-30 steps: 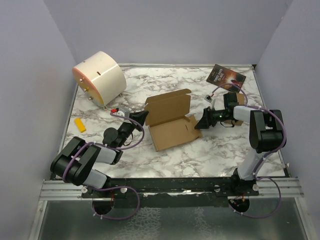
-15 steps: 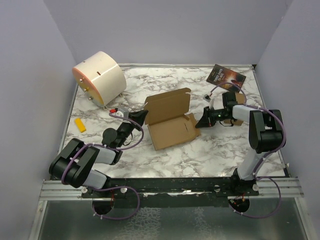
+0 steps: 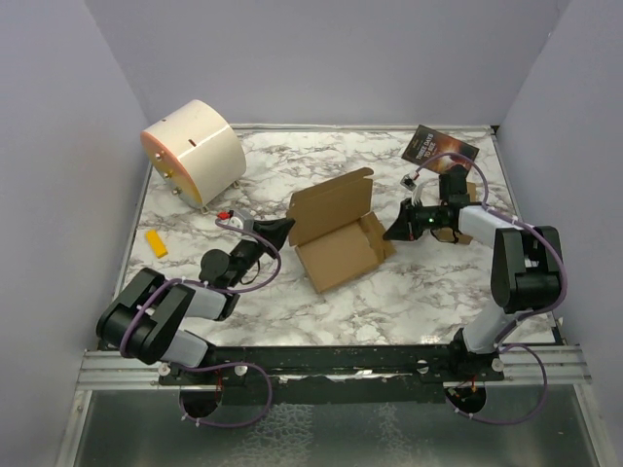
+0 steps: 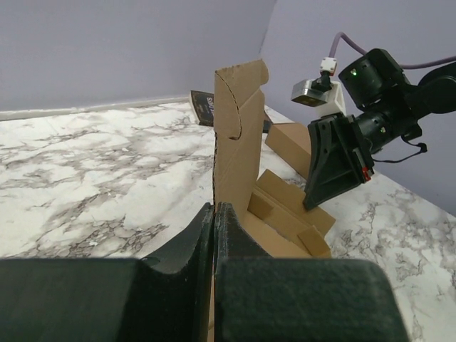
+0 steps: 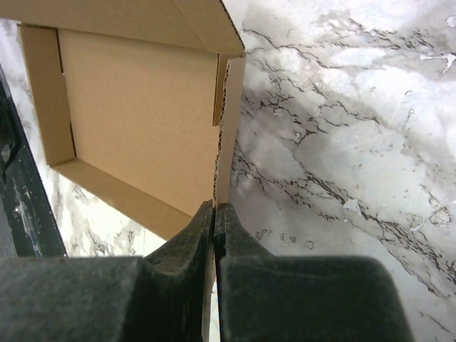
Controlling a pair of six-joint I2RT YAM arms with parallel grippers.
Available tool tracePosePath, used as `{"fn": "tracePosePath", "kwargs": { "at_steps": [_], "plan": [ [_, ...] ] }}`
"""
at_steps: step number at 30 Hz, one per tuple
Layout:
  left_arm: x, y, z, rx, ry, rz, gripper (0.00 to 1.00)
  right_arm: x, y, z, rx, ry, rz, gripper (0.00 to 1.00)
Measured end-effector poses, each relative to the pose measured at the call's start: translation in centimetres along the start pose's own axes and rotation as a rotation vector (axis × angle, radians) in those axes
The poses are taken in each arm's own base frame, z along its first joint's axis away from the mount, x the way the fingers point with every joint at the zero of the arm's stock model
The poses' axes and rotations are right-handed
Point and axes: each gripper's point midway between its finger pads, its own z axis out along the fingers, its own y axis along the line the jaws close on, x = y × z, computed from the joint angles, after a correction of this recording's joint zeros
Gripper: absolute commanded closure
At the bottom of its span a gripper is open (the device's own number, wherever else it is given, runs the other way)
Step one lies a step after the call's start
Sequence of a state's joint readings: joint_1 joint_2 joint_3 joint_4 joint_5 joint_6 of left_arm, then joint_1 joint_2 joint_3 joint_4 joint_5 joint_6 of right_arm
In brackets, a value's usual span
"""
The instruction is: Fold the paper box
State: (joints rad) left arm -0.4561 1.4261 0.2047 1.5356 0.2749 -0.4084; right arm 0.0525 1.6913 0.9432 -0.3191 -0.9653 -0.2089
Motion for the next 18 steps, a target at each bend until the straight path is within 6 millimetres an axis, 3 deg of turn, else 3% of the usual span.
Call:
{"fn": "tracePosePath", "kwargs": {
  "at_steps": [13, 18],
  "plan": [
    [0.3, -2.3, 0.7, 0.072, 0.008, -0.022, 1.00, -1.0, 0.0, -0.8, 0.052, -0.021, -0.056, 0.99],
    [-0.2, -2.7, 1.8, 0.092, -0.008, 0.005, 1.00, -1.9, 0.5, -1.6, 0.077, -0.046, -0.116, 0.98]
  ]
}}
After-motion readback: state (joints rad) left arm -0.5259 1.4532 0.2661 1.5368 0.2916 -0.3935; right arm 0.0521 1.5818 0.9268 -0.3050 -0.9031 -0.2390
